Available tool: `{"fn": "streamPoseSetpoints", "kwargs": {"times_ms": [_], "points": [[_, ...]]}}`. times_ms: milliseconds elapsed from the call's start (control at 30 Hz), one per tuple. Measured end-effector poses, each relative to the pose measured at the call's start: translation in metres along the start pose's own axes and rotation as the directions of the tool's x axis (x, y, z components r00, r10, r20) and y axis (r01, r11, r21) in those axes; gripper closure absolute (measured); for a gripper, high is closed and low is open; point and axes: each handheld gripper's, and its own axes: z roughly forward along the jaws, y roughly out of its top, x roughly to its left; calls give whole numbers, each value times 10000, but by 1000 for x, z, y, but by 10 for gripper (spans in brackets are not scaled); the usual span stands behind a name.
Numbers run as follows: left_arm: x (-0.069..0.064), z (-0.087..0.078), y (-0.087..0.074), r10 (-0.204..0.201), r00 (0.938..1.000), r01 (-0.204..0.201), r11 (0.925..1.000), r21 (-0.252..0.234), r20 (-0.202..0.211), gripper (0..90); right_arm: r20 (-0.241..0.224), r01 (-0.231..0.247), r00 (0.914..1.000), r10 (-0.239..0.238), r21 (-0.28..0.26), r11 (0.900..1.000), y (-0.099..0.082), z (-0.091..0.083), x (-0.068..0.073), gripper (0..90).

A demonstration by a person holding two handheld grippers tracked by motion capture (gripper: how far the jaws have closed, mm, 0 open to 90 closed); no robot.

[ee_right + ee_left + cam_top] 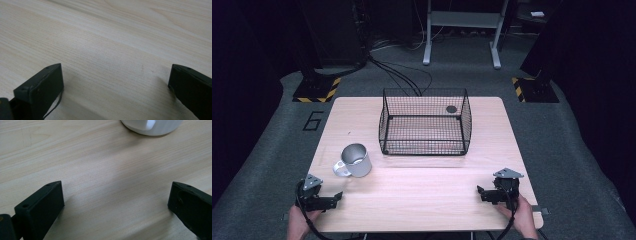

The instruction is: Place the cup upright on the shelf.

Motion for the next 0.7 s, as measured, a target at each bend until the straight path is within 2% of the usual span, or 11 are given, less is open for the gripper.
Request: {"fn": "streamPoseSetpoints", "kwargs": {"times_ms": [133,167,200,333,400,567,700], "points": [[1,0,0,113,9999,-113,9999,26,117,4,-172,149,9997,-148,65,9999,2,1,-1,0],[2,-1,1,149,9997,-152,9998,156,192,3,-250,231,9994,-230,25,9997,2,2,-2,0],[2,0,1,161,9997,-162,9998,69,167,3,-313,233,9992,-231,80,9997,2,2,-2,0],[3,-1,0,460,9974,-466,9989,104,548,3,-458,385,9982,-380,105,9992,3,2,-4,0],[3,0,0,561,9966,-563,9984,24,601,2,-454,384,9982,-379,99,9992,3,2,-4,0],[7,-3,2,462,9948,-456,9989,-90,902,2,-507,416,9979,-411,83,9991,3,3,-4,0],[10,-13,13,418,9934,-359,9978,-564,1071,1,-505,407,9979,-404,37,9992,3,3,-4,0]]}}
